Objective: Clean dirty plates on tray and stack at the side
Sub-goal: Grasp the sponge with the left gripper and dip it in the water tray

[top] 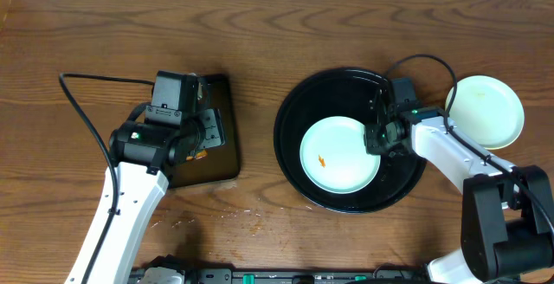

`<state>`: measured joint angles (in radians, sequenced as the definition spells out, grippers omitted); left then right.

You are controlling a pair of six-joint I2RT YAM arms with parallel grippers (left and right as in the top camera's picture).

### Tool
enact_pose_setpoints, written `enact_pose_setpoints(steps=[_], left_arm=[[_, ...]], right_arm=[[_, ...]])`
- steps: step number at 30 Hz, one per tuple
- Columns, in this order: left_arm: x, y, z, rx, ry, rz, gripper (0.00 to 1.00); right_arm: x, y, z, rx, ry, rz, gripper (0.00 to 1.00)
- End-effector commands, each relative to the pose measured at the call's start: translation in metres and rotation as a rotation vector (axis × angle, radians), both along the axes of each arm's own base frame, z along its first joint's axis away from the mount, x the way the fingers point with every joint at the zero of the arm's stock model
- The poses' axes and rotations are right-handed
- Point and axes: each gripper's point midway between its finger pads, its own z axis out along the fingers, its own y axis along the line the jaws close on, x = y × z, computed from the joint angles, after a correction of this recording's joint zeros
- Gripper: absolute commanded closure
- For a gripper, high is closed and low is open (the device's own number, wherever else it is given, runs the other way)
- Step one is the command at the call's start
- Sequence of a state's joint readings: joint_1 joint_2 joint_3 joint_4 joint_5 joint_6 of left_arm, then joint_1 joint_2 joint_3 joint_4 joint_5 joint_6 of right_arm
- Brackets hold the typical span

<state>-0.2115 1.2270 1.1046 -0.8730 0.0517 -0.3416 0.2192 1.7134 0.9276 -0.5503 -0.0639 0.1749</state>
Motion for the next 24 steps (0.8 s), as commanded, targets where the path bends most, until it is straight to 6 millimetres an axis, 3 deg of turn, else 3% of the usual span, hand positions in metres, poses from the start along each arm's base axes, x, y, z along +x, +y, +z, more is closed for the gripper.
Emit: enact_pose_setpoints(steps=[1, 4, 8, 12, 18, 24], left_arm=[[-0.001, 0.017, -0.001, 0.065, -0.002, 0.082, 0.38], [-0.003, 0.027, -0.004, 0.099, 0.01, 0.148, 0.38], [-0.002, 0.027, -0.012, 0.109, 0.038, 0.149, 0.38], [-0.001, 0.036, -0.027, 0.119, 0.096, 0.194, 0.38], [0.005, 0.063, -0.06, 0.138, 0.213, 0.267, 0.39], [0.012, 0.058, -0.108, 0.129, 0.348, 0.178, 0.4]], right_arm=[[0.009, 0.01, 0.001, 0.045, -0.043, 0.121, 0.76], [0.011, 0.016, 0.002, 0.072, -0.058, 0.157, 0.84], [0.003, 0.015, -0.008, 0.065, -0.013, 0.155, 0.86], [0.0, 0.008, -0.016, 0.048, 0.022, 0.077, 0.94], [0.004, 0.008, -0.015, 0.054, 0.009, 0.036, 0.99], [0.005, 0.009, -0.015, 0.055, 0.004, 0.036, 0.99]])
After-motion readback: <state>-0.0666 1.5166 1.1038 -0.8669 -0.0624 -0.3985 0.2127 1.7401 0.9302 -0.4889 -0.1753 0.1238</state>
